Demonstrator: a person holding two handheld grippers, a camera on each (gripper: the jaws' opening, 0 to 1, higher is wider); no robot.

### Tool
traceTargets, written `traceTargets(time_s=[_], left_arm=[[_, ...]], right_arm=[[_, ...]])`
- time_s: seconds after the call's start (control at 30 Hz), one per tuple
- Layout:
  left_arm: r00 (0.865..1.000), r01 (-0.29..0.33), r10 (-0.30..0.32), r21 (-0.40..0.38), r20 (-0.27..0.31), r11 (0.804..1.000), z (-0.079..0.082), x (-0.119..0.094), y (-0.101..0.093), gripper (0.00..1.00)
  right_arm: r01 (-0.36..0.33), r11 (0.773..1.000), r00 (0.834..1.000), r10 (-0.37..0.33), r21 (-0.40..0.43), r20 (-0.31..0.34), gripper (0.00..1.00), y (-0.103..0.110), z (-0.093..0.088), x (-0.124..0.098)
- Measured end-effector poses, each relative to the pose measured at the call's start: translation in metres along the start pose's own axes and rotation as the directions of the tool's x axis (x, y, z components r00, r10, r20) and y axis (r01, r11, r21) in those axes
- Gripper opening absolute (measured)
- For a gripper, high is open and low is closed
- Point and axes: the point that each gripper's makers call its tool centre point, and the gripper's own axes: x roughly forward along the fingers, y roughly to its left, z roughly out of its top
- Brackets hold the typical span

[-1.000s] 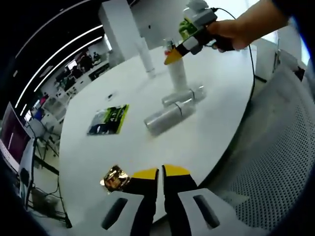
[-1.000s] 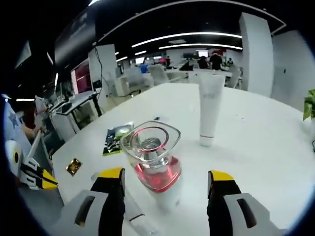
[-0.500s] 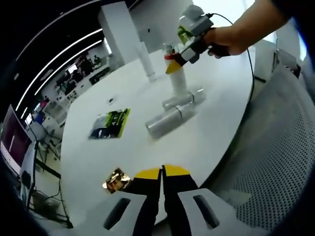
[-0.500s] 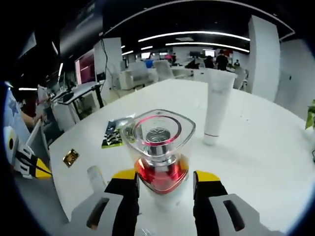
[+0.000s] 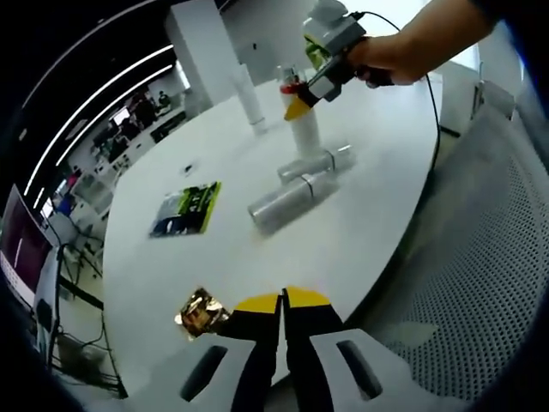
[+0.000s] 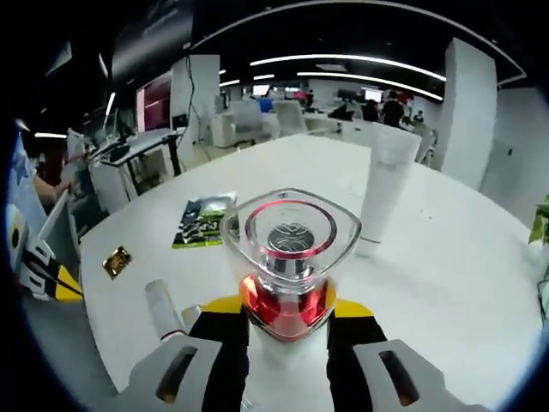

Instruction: Arrange the skincare products in the storage area until every visible bottle or jar stands upright without overlapping.

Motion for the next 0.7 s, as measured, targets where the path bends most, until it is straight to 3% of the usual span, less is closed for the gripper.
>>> traceTargets(time_s=[0.27,0.7], left_arm=[[0.999,0.025,-0.024,0.005,-0.037,1.0,-0.007,0.003,-0.004,0.0],[0.997,0.045,-0.045,-0.005,-0.06,0.999,-0.011,0.005,-0.009,0.0]], right_arm=[[-0.008,1.0,1.0,0.008,-0.005,-0.024,0.28,-0.003,-0.003,-0.003],[-0.013,0.999,1.0,0.013,0.037,0.007,0.28,-0.015,0.012,-0.013]])
